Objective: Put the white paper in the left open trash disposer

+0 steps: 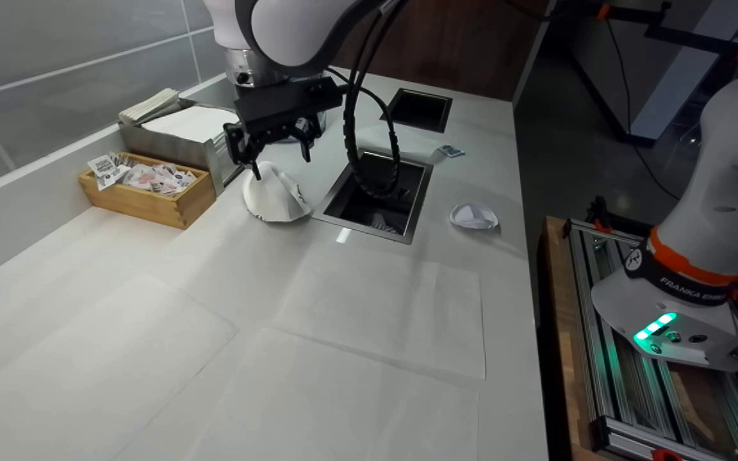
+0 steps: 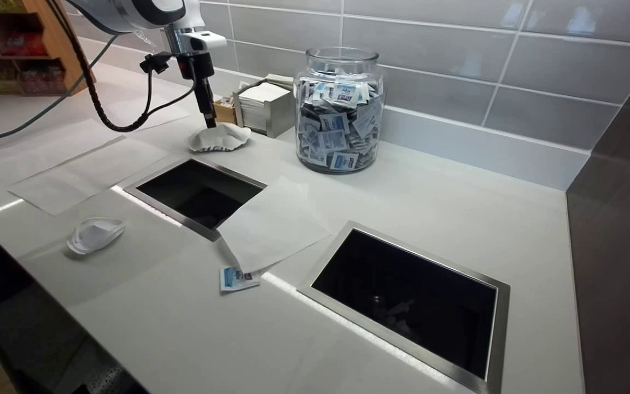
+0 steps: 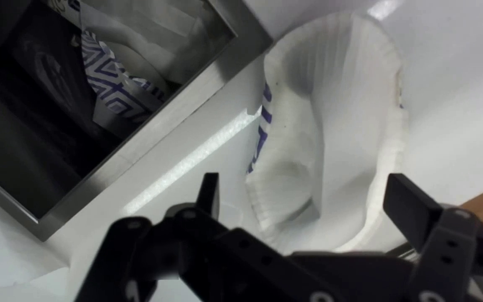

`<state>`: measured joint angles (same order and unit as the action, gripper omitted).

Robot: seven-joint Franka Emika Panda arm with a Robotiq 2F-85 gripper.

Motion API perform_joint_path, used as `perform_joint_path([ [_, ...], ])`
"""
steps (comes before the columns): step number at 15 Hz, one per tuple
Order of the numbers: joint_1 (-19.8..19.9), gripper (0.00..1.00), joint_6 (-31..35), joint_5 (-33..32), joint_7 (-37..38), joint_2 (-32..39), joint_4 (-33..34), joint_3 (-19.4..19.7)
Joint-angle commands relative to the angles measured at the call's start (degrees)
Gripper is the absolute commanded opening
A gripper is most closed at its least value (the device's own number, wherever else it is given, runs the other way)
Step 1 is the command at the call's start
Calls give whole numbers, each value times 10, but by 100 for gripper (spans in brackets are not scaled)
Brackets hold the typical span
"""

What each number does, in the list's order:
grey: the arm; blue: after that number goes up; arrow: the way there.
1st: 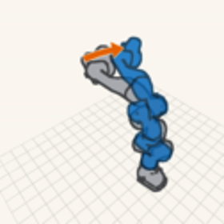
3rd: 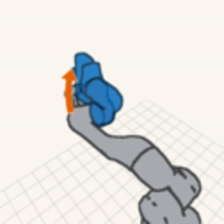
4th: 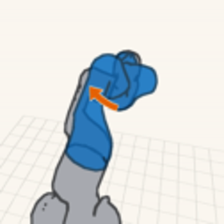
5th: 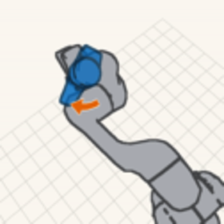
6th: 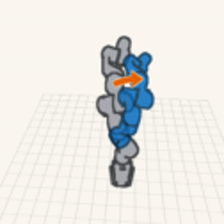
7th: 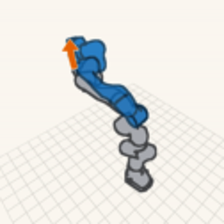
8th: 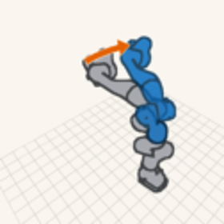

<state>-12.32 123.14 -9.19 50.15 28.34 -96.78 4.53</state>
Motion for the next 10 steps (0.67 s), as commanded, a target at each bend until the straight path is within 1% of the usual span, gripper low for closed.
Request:
perform_joint_path([
  [1,5,100,-8,15,-17,-16,-38,-22],
  [4,6,100,9,27,-22,-10,-48,-34],
  [5,10,100,31,34,-28,-8,-53,-38],
  [7,14,100,53,50,-32,-3,-55,-41],
  [10,13,100,87,59,-40,2,-58,-38],
])
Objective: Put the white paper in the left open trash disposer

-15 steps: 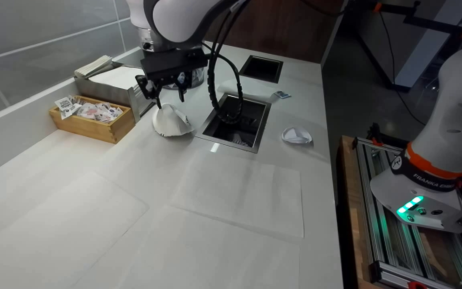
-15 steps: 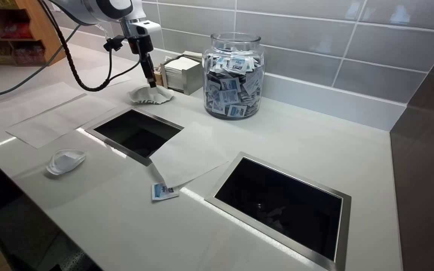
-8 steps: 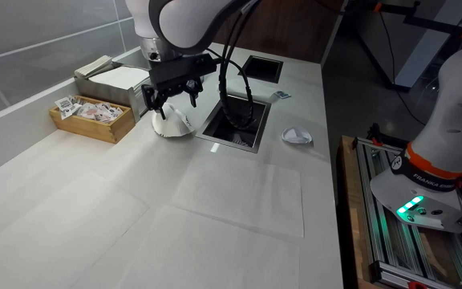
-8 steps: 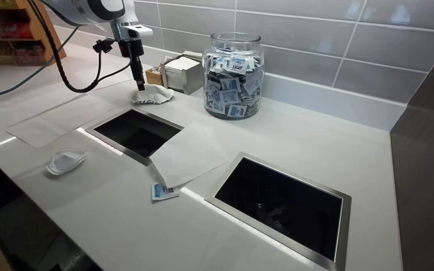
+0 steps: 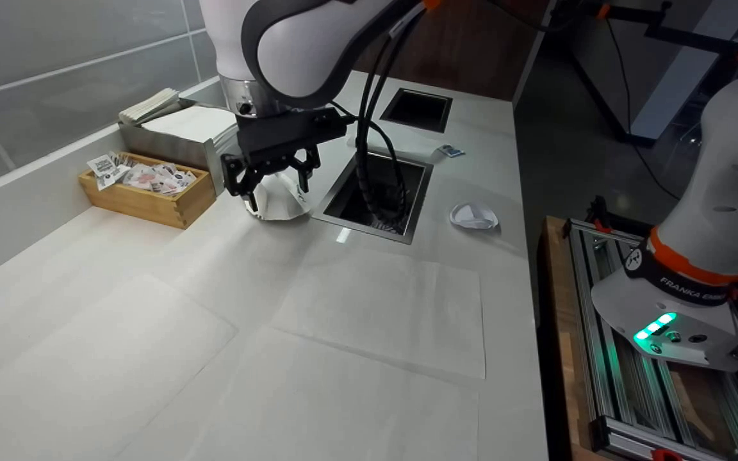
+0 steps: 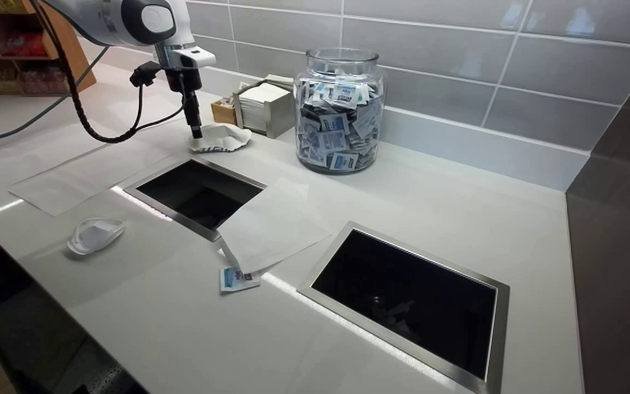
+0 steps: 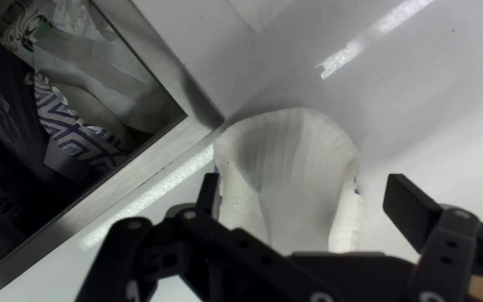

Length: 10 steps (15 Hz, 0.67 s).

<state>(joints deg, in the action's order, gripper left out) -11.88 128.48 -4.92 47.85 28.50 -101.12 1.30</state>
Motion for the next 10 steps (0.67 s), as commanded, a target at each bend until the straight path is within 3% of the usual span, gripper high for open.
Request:
perform_joint_path([
  [1,7,100,40,12,-20,4,-13,-3],
  [3,5,100,47,8,-25,11,-10,-1],
  [4,4,75,48,6,-26,14,-8,1],
  [6,3,70,43,6,-31,19,-6,1],
  [10,4,36,35,11,-35,24,-5,1],
])
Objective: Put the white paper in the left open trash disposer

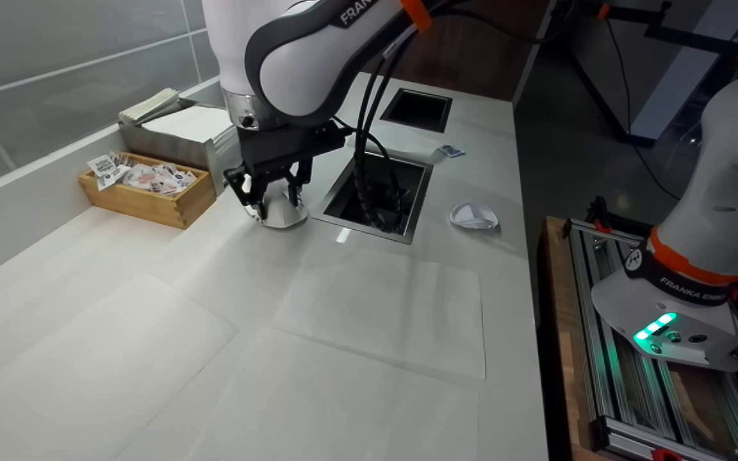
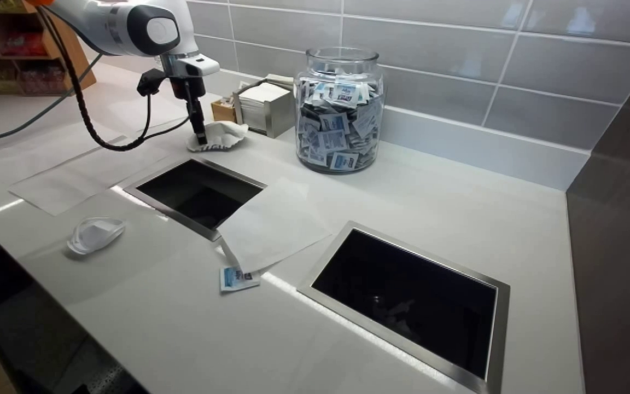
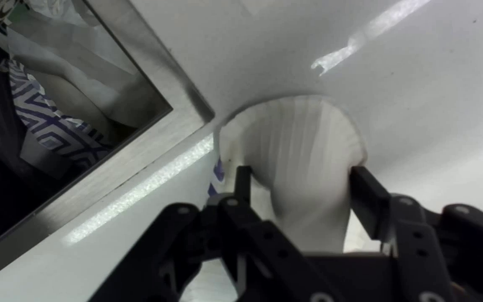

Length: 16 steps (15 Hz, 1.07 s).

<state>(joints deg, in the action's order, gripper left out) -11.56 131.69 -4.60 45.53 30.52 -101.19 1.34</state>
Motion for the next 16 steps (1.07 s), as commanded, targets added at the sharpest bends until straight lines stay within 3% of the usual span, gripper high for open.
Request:
perform_joint_path([
  [1,2,31,1,9,-13,3,-4,0],
  [5,4,4,1,15,-14,-1,-2,-1],
  [6,5,6,1,16,-14,-1,-2,-1],
  [8,5,0,0,18,-16,-1,-2,-1],
  [12,7,3,-3,24,-22,-2,0,-4],
  [13,7,32,-7,25,-26,-5,1,-5],
  [16,5,51,-2,22,-35,-11,2,-3],
])
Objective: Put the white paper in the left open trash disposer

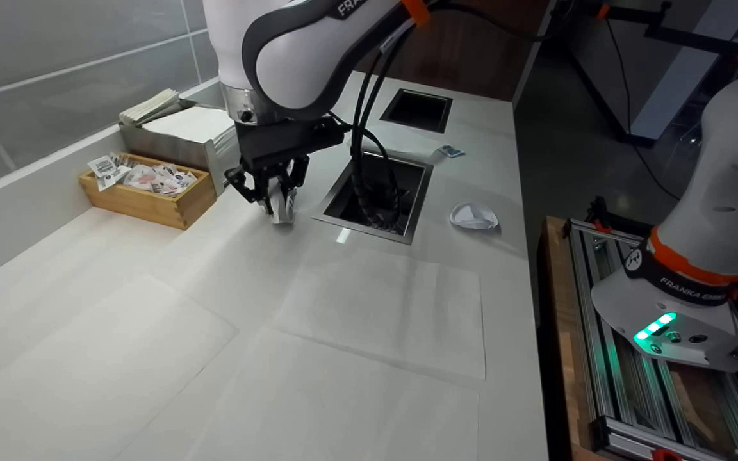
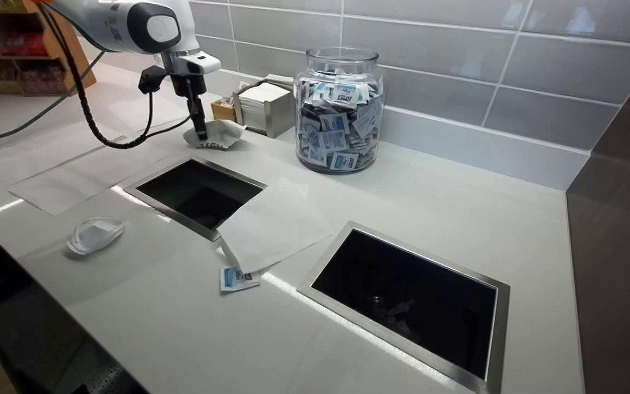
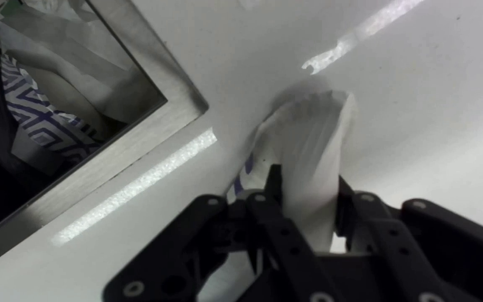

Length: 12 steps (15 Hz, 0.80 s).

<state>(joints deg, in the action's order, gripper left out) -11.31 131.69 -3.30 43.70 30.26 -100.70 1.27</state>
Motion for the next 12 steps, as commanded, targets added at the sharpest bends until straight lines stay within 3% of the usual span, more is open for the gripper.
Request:
perform_joint_path([
  [1,2,59,-1,9,-16,-13,0,-1],
  [6,1,97,14,-13,-1,-24,7,19],
  [12,7,100,37,-5,-2,-2,25,22],
])
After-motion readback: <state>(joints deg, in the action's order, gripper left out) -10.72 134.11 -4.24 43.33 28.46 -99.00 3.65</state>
